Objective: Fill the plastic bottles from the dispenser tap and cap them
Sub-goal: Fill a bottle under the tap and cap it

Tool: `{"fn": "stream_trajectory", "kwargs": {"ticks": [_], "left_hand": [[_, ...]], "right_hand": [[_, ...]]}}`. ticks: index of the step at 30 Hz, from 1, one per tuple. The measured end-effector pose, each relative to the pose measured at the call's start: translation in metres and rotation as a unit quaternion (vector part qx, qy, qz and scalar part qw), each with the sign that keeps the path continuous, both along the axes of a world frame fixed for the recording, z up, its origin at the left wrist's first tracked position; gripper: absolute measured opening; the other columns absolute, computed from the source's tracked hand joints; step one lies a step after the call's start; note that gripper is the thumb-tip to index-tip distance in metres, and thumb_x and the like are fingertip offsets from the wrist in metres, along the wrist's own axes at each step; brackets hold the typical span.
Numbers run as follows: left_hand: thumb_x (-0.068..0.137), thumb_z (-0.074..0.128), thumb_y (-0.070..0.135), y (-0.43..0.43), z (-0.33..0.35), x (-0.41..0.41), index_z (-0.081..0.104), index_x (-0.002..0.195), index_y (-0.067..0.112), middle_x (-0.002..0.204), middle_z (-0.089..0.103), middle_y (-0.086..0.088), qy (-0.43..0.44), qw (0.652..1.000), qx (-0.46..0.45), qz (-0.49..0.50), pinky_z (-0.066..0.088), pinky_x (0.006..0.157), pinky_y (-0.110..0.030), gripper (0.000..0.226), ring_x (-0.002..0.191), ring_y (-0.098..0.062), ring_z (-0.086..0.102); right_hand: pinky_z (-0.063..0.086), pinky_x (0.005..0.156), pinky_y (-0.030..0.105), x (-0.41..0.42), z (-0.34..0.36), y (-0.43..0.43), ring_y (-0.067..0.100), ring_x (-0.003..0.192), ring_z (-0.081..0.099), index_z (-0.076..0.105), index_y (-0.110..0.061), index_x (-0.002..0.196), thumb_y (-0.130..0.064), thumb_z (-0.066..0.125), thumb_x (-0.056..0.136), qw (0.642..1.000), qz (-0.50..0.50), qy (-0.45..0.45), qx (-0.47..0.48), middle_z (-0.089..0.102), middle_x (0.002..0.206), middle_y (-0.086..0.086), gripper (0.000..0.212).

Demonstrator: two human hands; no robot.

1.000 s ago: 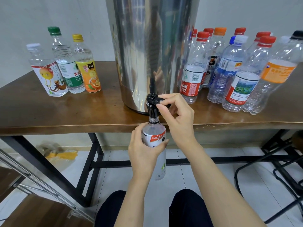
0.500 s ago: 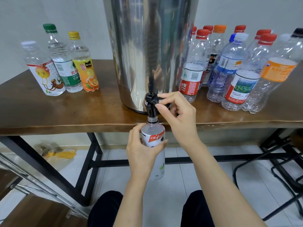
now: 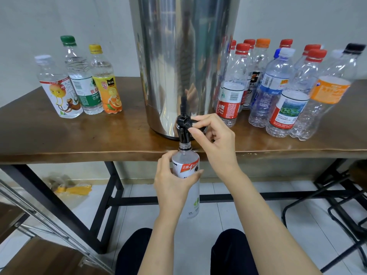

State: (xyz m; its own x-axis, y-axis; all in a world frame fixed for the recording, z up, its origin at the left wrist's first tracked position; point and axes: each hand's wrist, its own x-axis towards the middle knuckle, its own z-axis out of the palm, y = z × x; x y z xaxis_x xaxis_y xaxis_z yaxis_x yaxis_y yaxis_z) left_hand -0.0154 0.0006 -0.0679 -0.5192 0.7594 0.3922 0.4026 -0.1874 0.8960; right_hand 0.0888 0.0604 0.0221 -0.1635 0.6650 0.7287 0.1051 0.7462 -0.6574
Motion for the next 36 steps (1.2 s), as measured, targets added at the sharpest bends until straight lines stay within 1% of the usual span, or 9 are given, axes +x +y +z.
{"fn": "stream_trajectory", "kwargs": {"ticks": [7, 10, 14, 16, 19, 26, 29, 32, 36], "left_hand": [[0.056, 0.095, 0.038, 0.001, -0.001, -0.002, 0.052, 0.119, 0.034, 0.116, 0.058, 0.016, 0.001, 1.0, -0.007, 0.0, 0.057, 0.08, -0.029, 0.076, 0.101, -0.008, 0.063], [0.056, 0.094, 0.04, 0.002, -0.002, -0.005, 0.052, 0.118, 0.035, 0.116, 0.059, 0.015, 0.003, 1.0, -0.012, -0.004, 0.058, 0.079, -0.035, 0.075, 0.1, -0.01, 0.063], [0.056, 0.093, 0.04, 0.0, -0.001, -0.005, 0.051, 0.115, 0.038, 0.113, 0.058, 0.017, 0.004, 1.0, -0.015, -0.006, 0.058, 0.078, -0.037, 0.073, 0.099, -0.008, 0.063], [0.057, 0.094, 0.039, 0.0, 0.0, -0.005, 0.051, 0.115, 0.039, 0.112, 0.058, 0.018, 0.002, 1.0, -0.018, -0.009, 0.058, 0.079, -0.035, 0.072, 0.1, -0.006, 0.062], [0.057, 0.094, 0.038, 0.0, 0.0, -0.006, 0.052, 0.115, 0.037, 0.112, 0.059, 0.018, -0.001, 1.0, -0.019, -0.011, 0.058, 0.08, -0.035, 0.072, 0.101, -0.006, 0.061], [0.056, 0.094, 0.038, -0.001, 0.0, -0.006, 0.052, 0.116, 0.036, 0.113, 0.059, 0.016, 0.003, 1.0, -0.019, -0.011, 0.058, 0.08, -0.032, 0.073, 0.102, -0.007, 0.062], [0.055, 0.094, 0.038, 0.0, 0.0, -0.007, 0.053, 0.116, 0.036, 0.113, 0.059, 0.016, -0.003, 1.0, -0.022, -0.011, 0.058, 0.08, -0.033, 0.074, 0.101, -0.007, 0.062], [0.056, 0.094, 0.038, 0.0, -0.003, -0.006, 0.052, 0.116, 0.037, 0.113, 0.059, 0.017, -0.007, 1.0, -0.024, -0.013, 0.058, 0.079, -0.034, 0.073, 0.1, -0.008, 0.063], [0.056, 0.094, 0.04, -0.003, -0.008, -0.004, 0.049, 0.11, 0.047, 0.112, 0.059, 0.02, -0.007, 0.999, -0.037, -0.015, 0.058, 0.08, -0.032, 0.071, 0.1, -0.007, 0.063]], "right_hand": [[0.044, 0.068, 0.019, 0.012, 0.0, 0.005, 0.009, 0.076, 0.058, 0.068, -0.015, 0.093, -0.01, 0.069, 0.088, 0.998, 0.025, -0.057, 0.011, 0.069, 0.114, -0.003, 0.007], [0.052, 0.079, 0.035, 0.019, 0.007, 0.015, 0.015, 0.096, 0.064, 0.071, -0.009, 0.092, -0.009, 0.064, 0.091, 0.988, 0.01, -0.12, 0.092, 0.069, 0.108, 0.0, 0.007], [0.047, 0.069, 0.033, -0.004, 0.048, 0.021, 0.011, 0.078, 0.056, 0.069, -0.013, 0.085, -0.024, 0.06, 0.093, 0.961, -0.019, -0.215, 0.172, 0.063, 0.083, -0.006, 0.017], [0.046, 0.069, 0.026, -0.021, 0.065, 0.026, 0.002, 0.072, 0.055, 0.07, -0.015, 0.083, -0.029, 0.061, 0.092, 0.958, -0.014, -0.245, 0.146, 0.059, 0.075, -0.014, 0.019], [0.045, 0.07, 0.016, -0.028, 0.066, 0.029, 0.0, 0.072, 0.058, 0.072, -0.015, 0.082, -0.026, 0.067, 0.09, 0.975, 0.009, -0.196, 0.108, 0.06, 0.072, -0.016, 0.014], [0.046, 0.058, 0.019, -0.009, 0.056, 0.024, 0.002, 0.062, 0.055, 0.071, -0.016, 0.093, -0.015, 0.059, 0.096, 0.992, 0.063, -0.099, -0.05, 0.063, 0.073, -0.011, 0.012], [0.048, 0.061, 0.02, 0.019, 0.039, 0.035, 0.003, 0.063, 0.056, 0.068, -0.017, 0.092, -0.019, 0.06, 0.096, 0.992, -0.043, -0.075, -0.096, 0.064, 0.076, -0.005, 0.009], [0.05, 0.083, 0.031, 0.048, 0.013, 0.056, 0.012, 0.081, 0.057, 0.068, -0.016, 0.106, -0.022, 0.066, 0.093, 0.948, -0.171, -0.233, -0.131, 0.062, 0.095, -0.003, 0.014], [0.038, 0.106, 0.044, 0.064, -0.013, 0.068, 0.032, 0.12, 0.047, 0.056, -0.023, 0.136, -0.031, 0.065, 0.094, 0.87, -0.122, -0.444, -0.175, 0.052, 0.136, 0.005, 0.044]]}}
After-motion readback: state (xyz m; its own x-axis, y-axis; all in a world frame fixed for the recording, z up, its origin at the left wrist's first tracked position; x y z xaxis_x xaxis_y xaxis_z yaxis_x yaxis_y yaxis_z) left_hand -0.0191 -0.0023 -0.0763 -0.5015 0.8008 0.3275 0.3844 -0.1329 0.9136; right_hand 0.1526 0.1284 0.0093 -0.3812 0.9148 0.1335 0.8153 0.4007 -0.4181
